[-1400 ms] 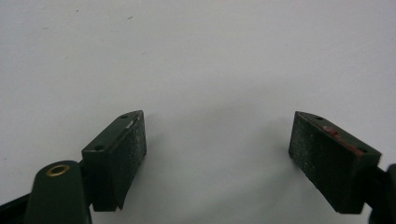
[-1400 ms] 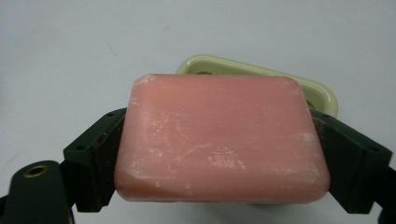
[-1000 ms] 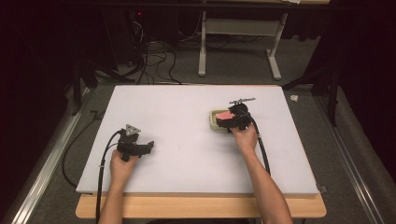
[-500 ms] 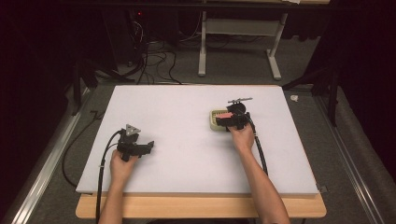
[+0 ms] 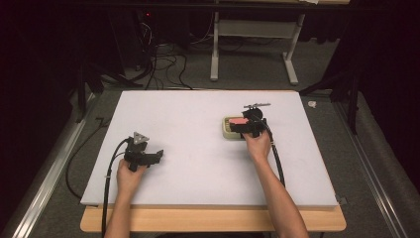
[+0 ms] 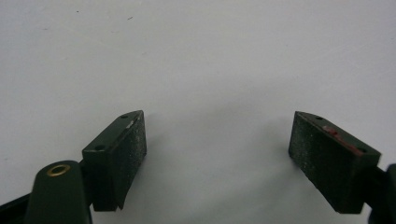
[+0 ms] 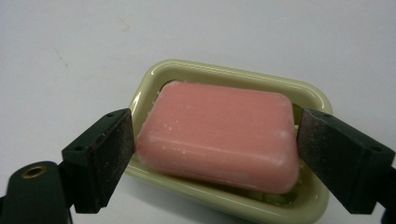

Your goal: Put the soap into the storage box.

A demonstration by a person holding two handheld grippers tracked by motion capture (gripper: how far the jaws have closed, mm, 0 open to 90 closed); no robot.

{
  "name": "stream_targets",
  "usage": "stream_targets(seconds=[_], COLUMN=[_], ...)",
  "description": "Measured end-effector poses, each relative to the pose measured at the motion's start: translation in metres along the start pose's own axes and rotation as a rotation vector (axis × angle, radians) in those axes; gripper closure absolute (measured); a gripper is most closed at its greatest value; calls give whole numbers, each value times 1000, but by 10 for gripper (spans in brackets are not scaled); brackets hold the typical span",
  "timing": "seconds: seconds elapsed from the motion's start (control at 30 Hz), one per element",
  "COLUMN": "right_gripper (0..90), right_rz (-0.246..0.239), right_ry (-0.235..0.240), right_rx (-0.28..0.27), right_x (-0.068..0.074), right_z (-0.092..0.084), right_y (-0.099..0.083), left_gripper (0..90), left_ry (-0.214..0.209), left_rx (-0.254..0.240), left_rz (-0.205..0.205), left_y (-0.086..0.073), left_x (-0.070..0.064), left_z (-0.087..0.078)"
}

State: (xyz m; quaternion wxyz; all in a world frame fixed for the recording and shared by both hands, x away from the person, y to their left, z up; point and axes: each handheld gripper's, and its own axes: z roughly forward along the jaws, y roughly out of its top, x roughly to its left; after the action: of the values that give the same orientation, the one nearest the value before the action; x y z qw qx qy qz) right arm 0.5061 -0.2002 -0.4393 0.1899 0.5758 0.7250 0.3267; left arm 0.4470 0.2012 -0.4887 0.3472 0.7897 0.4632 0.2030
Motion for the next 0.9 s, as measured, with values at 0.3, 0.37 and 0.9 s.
stream_targets(seconds=[0.3,0.37,0.9], right_gripper=[150,151,157], right_rz=[-19,-18,-37], right_ry=[13,12,-3], right_rx=[-45,-52,-111], right_x=[-2,-4,-9], right_z=[-12,-17,-50], right_y=[-2,-3,-3], left_gripper=[196,196,196], left_ry=[-1,-1,-2], left_rx=[-3,-3,-2], left_rz=[-5,-5,-5], left_y=[0,0,0], left_x=[0,0,0], left_z=[0,0,0])
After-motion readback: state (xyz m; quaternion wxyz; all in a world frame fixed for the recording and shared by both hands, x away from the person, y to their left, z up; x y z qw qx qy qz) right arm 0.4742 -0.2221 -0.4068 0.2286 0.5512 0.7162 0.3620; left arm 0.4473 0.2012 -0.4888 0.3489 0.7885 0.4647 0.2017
